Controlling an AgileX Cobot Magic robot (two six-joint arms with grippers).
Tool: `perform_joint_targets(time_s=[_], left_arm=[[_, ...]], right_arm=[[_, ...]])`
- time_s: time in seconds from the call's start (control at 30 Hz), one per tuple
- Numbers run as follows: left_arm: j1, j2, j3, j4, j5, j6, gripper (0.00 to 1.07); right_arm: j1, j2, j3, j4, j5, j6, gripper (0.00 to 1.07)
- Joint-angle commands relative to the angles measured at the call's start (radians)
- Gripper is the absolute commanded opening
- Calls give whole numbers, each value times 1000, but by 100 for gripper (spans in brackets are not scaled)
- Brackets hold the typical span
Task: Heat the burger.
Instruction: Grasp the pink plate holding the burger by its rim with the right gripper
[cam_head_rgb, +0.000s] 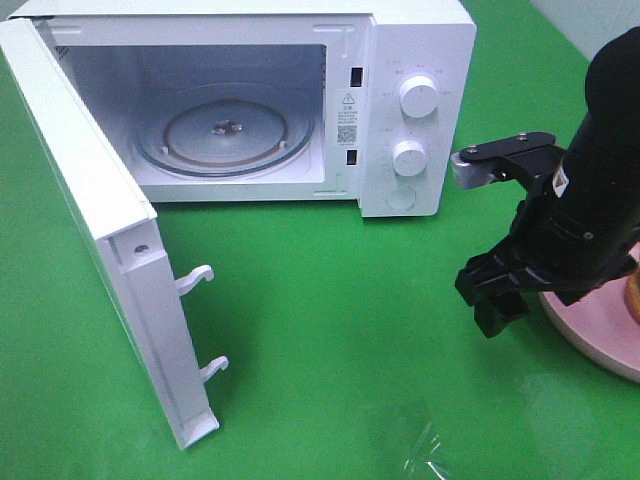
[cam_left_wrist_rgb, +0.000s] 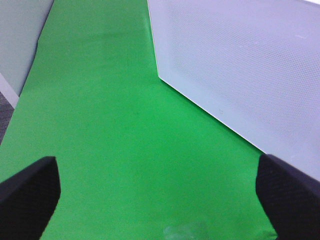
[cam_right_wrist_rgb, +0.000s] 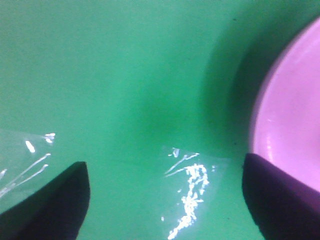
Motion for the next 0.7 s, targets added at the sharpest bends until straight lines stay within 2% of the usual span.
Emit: perform_joint_targets(time_s=[0.03, 0.47, 0.7], left_arm=[[3, -20, 3, -5, -6, -5, 100], [3, -20, 3, -5, -6, -5, 100], [3, -20, 3, -5, -6, -5, 100]], right_arm=[[-52, -5, -3, -50, 32, -13, 85], [-210, -4, -3, -38, -46, -12, 83], [-230, 24, -3, -34, -71, -12, 82]])
